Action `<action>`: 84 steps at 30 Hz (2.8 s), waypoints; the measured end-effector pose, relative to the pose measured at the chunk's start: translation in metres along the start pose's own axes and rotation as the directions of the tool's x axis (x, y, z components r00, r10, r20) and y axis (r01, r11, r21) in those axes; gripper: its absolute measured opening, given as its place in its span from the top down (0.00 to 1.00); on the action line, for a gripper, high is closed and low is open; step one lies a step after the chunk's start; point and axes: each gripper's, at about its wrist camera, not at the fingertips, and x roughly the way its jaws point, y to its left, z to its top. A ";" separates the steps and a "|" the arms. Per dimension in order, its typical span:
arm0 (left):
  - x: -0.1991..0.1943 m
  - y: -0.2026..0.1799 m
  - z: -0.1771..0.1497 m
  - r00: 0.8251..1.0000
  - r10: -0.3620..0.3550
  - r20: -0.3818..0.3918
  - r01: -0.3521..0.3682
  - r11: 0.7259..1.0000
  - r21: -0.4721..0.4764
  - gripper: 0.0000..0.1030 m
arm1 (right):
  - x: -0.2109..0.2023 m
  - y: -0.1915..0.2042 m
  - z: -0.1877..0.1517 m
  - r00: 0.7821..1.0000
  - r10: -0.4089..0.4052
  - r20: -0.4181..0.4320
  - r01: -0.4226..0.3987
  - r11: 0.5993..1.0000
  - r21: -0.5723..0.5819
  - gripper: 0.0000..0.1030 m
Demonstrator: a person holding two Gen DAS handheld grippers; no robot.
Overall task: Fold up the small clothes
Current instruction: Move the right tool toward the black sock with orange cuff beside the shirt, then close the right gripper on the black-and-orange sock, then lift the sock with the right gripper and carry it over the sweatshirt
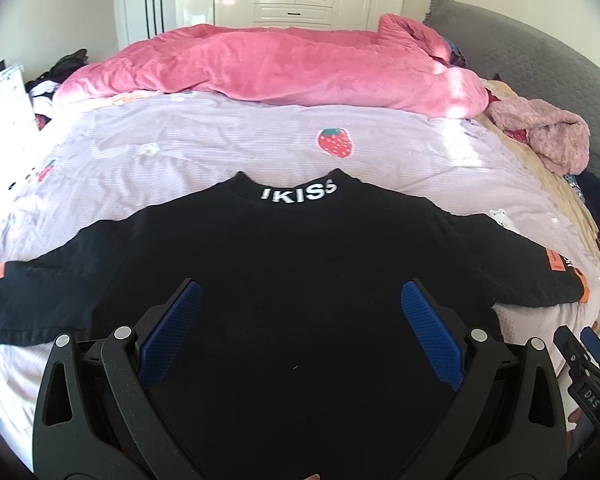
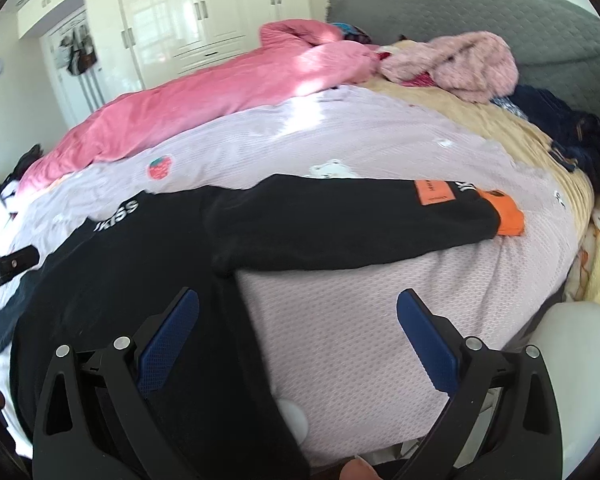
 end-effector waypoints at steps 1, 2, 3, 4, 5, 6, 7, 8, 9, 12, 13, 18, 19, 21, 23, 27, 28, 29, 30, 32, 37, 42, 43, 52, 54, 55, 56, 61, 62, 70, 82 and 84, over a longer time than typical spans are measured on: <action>0.003 -0.002 0.001 1.000 -0.008 -0.006 0.008 1.000 0.002 0.09 | 0.002 -0.003 0.001 1.000 -0.007 -0.002 0.007 1.000 0.010 0.04; 0.006 -0.005 0.003 1.000 -0.014 -0.011 0.014 1.000 0.007 0.09 | 0.004 -0.007 0.003 1.000 -0.013 -0.003 0.013 1.000 0.019 0.04; 0.010 -0.010 0.005 1.000 -0.019 -0.013 0.019 1.000 0.018 0.09 | 0.006 -0.011 0.005 1.000 -0.024 -0.005 0.024 0.999 0.029 0.04; 0.013 -0.012 0.006 1.000 -0.019 -0.015 0.019 1.000 0.024 0.09 | 0.008 -0.014 0.006 0.999 -0.031 -0.008 0.032 0.999 0.039 0.04; 0.016 -0.015 0.007 1.000 -0.019 -0.017 0.019 0.999 0.032 0.09 | 0.010 -0.017 0.007 0.999 -0.036 -0.011 0.036 0.998 0.049 0.04; 0.020 -0.018 0.008 1.000 -0.020 -0.024 0.021 0.999 0.040 0.09 | 0.013 -0.021 0.009 0.999 -0.042 -0.014 0.042 0.997 0.061 0.04; 0.024 -0.020 0.009 0.999 -0.024 -0.030 0.025 0.999 0.043 0.09 | 0.015 -0.025 0.011 0.999 -0.048 -0.017 0.049 0.996 0.068 0.04; 0.027 -0.021 0.010 0.999 -0.027 -0.037 0.029 0.999 0.044 0.09 | 0.018 -0.029 0.013 0.998 -0.059 -0.020 0.060 0.995 0.076 0.04; 0.032 -0.021 0.011 0.998 -0.030 -0.050 0.033 0.999 0.042 0.09 | 0.020 -0.034 0.015 0.997 -0.075 -0.020 0.076 0.993 0.091 0.04; 0.042 -0.022 0.016 0.997 -0.037 -0.061 0.039 0.999 0.036 0.09 | 0.031 -0.050 0.020 0.994 -0.105 -0.029 0.108 0.987 0.121 0.04; 0.044 -0.022 0.017 0.997 -0.038 -0.061 0.040 0.999 0.033 0.09 | 0.036 -0.057 0.022 0.992 -0.116 -0.040 0.120 0.983 0.136 0.04; 0.062 -0.021 0.025 0.997 -0.038 -0.072 0.040 0.999 0.026 0.09 | 0.057 -0.082 0.025 0.990 -0.109 -0.091 0.126 0.967 0.221 0.04; 0.065 -0.020 0.027 0.997 -0.032 -0.074 0.034 0.999 0.027 0.09 | 0.061 -0.085 0.026 0.989 -0.113 -0.097 0.133 0.964 0.228 0.04; 0.071 -0.019 0.029 0.997 -0.011 -0.073 0.014 0.999 0.030 0.09 | 0.068 -0.090 0.030 0.986 -0.126 -0.110 0.149 0.959 0.241 0.04; 0.075 -0.017 0.031 0.997 -0.003 -0.074 0.006 0.999 0.031 0.09 | 0.076 -0.097 0.034 0.984 -0.128 -0.121 0.156 0.952 0.262 0.04; 0.084 -0.011 0.034 0.996 0.014 -0.083 -0.011 0.999 0.032 0.09 | 0.093 -0.112 0.042 0.980 -0.135 -0.149 0.176 0.932 0.317 0.04; 0.086 -0.009 0.035 0.996 0.019 -0.084 -0.016 0.999 0.032 0.09 | 0.098 -0.117 0.044 0.978 -0.137 -0.156 0.183 0.924 0.335 0.04; 0.086 -0.008 0.035 0.996 0.022 -0.083 -0.019 0.999 0.032 0.09 | 0.101 -0.119 0.044 0.977 -0.140 -0.161 0.189 0.919 0.346 0.04; 0.087 -0.005 0.035 0.996 0.028 -0.082 -0.026 0.999 0.031 0.09 | 0.106 -0.125 0.046 0.976 -0.140 -0.166 0.192 0.911 0.365 0.04; 0.087 -0.002 0.036 0.996 0.034 -0.080 -0.032 0.999 0.029 0.09 | 0.111 -0.129 0.049 0.977 -0.145 -0.159 0.196 0.905 0.377 0.04; 0.090 0.007 0.036 0.996 0.046 -0.082 -0.045 0.999 0.023 0.09 | 0.118 -0.144 0.055 0.989 -0.108 -0.099 0.141 0.879 0.455 0.04; 0.091 0.015 0.036 0.996 0.047 -0.081 -0.046 0.999 0.010 0.09 | 0.119 -0.162 0.056 0.999 -0.041 -0.024 0.047 0.842 0.538 0.15; 0.091 0.015 0.036 0.996 0.048 -0.081 -0.047 0.999 0.011 0.09 | 0.119 -0.165 0.056 0.999 -0.037 -0.015 0.039 0.834 0.550 0.22; 0.086 0.026 0.036 0.996 0.034 -0.078 -0.035 0.999 -0.012 0.09 | 0.109 -0.161 0.064 0.996 0.042 0.083 -0.079 0.854 0.514 0.88; 0.085 0.029 0.037 0.996 0.034 -0.078 -0.035 0.999 -0.017 0.09 | 0.100 -0.143 0.071 0.989 0.072 0.127 -0.122 0.883 0.453 0.89; 0.083 0.031 0.036 0.997 0.036 -0.074 -0.038 0.999 -0.016 0.09 | 0.096 -0.133 0.074 0.987 0.084 0.137 -0.135 0.894 0.428 0.89; 0.082 0.032 0.036 0.997 0.038 -0.073 -0.040 0.999 -0.016 0.09 | 0.092 -0.124 0.076 0.984 0.099 0.149 -0.152 0.901 0.405 0.89; 0.076 0.043 0.037 0.997 0.035 -0.071 -0.038 0.999 -0.038 0.09 | 0.075 -0.058 0.090 0.961 0.211 0.181 -0.253 0.935 0.248 0.90; 0.074 0.045 0.038 0.997 0.034 -0.068 -0.037 0.998 -0.043 0.09 | 0.073 -0.045 0.093 0.955 0.235 0.182 -0.272 0.937 0.220 0.90; 0.066 0.072 0.041 0.998 0.025 -0.059 -0.031 0.994 -0.107 0.09 | 0.065 0.065 0.101 0.905 0.405 0.133 -0.412 0.911 0.028 0.90; 0.065 0.090 0.039 0.997 0.037 -0.066 -0.047 0.985 -0.167 0.09 | 0.069 0.150 0.037 0.886 0.462 -0.035 -0.460 0.868 -0.188 0.90; 0.065 0.090 0.038 0.997 0.039 -0.064 -0.049 0.985 -0.164 0.09 | 0.069 0.160 0.030 0.887 0.458 -0.049 -0.457 0.863 -0.216 0.89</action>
